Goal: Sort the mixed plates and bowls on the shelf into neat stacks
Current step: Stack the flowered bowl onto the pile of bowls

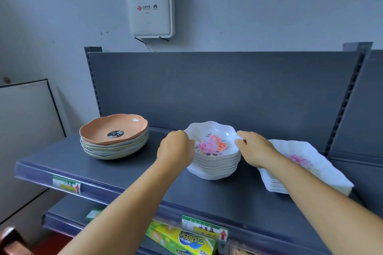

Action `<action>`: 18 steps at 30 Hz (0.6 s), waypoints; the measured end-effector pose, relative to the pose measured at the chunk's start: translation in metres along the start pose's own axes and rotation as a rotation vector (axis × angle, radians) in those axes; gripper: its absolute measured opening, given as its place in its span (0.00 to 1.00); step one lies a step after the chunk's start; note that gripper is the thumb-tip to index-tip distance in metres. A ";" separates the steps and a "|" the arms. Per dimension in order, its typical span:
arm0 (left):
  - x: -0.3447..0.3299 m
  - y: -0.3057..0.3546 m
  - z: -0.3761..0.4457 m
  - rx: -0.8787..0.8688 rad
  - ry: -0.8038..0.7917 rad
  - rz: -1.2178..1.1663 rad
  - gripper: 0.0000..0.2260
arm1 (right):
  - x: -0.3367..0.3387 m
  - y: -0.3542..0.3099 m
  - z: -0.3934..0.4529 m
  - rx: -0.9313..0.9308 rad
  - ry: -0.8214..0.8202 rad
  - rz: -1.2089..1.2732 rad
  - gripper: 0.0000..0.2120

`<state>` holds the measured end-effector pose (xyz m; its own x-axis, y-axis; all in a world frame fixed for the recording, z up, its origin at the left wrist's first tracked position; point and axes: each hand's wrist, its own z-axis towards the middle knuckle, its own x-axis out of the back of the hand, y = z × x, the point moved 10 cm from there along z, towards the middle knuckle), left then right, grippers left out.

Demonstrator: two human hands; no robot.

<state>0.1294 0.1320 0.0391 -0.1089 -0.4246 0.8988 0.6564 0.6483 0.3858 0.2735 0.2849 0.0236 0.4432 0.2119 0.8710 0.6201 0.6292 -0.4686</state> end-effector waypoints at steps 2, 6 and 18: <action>0.002 0.011 -0.008 -0.100 0.019 0.106 0.17 | -0.002 -0.002 -0.009 0.005 -0.040 -0.037 0.15; 0.000 0.048 -0.030 -0.342 0.035 0.278 0.08 | -0.002 -0.005 -0.033 0.051 -0.090 -0.098 0.13; -0.051 0.176 -0.093 -0.715 -0.096 0.221 0.16 | 0.054 0.075 -0.111 -0.061 -0.073 -0.336 0.19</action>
<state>0.3203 0.2089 0.0418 0.0386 -0.2538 0.9665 0.9916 0.1295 -0.0056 0.4158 0.2607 0.0193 0.1620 0.0545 0.9853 0.7620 0.6275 -0.1600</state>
